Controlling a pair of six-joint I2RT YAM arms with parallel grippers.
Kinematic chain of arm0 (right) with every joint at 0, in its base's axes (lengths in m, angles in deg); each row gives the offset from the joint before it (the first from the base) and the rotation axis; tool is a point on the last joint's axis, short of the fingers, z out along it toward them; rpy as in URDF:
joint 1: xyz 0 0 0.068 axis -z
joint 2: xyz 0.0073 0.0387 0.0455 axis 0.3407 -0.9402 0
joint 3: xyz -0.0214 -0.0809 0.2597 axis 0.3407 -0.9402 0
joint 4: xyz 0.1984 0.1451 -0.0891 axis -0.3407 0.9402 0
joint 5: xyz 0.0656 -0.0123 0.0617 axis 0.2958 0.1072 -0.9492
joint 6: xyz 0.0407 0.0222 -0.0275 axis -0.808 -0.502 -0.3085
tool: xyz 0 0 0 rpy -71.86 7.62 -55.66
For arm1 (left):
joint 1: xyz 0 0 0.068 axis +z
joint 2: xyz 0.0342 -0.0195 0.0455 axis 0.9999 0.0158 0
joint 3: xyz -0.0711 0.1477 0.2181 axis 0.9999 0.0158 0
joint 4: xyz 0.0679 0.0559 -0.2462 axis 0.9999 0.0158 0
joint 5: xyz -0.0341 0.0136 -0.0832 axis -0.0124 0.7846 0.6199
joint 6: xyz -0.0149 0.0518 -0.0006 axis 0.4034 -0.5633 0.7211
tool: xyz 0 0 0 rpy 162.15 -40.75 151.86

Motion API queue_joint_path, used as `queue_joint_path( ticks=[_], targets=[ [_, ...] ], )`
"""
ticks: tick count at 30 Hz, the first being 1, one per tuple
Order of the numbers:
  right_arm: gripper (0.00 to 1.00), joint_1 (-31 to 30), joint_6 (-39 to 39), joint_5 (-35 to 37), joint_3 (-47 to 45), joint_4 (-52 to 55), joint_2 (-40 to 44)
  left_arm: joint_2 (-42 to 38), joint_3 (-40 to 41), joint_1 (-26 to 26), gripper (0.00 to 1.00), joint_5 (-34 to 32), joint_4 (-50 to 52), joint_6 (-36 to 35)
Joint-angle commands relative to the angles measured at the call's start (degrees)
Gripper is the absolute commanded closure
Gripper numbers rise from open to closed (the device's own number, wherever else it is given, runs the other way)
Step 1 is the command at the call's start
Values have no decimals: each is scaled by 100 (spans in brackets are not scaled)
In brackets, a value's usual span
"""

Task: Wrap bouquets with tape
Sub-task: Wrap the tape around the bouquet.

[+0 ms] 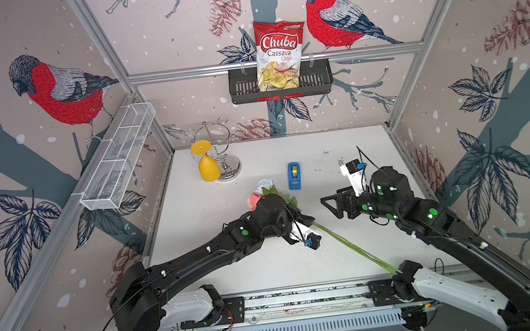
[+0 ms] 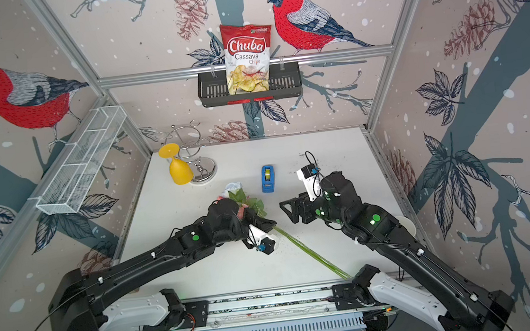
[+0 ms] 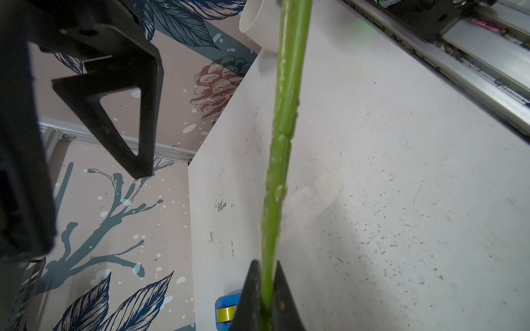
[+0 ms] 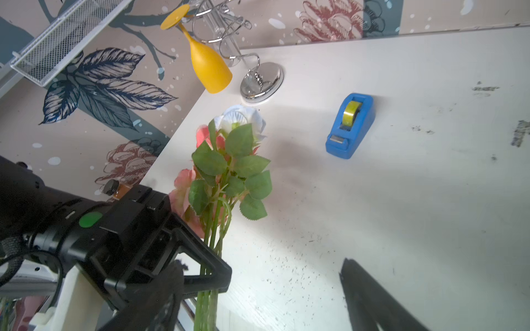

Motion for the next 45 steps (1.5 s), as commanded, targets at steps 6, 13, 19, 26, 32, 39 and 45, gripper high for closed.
queue_joint_path(
  ticks=[6, 13, 19, 26, 32, 39, 45],
  targets=[
    [14, -176, 49, -437, -48, 270, 186, 73, -174, 70, 100, -106, 343, -582],
    [16, -223, -30, -136, -199, 949, 414, 106, -169, 182, 100, -433, 103, -940],
    [17, -521, -235, -232, -430, 948, 702, 347, -296, 368, 100, -650, -103, -1124],
    [19, -808, -415, 733, -685, 1129, 707, 482, -411, 475, 100, -625, -289, -1029],
    [32, -883, -371, 957, -679, 1062, 614, 423, -437, 484, 100, -646, -342, -1015],
    [50, -1019, -239, 900, -672, 906, 606, 337, -539, 528, 100, -560, -205, -963],
    [95, -1130, -173, 939, -540, 655, 603, 274, -528, 648, 100, -420, -499, -683]
  ],
)
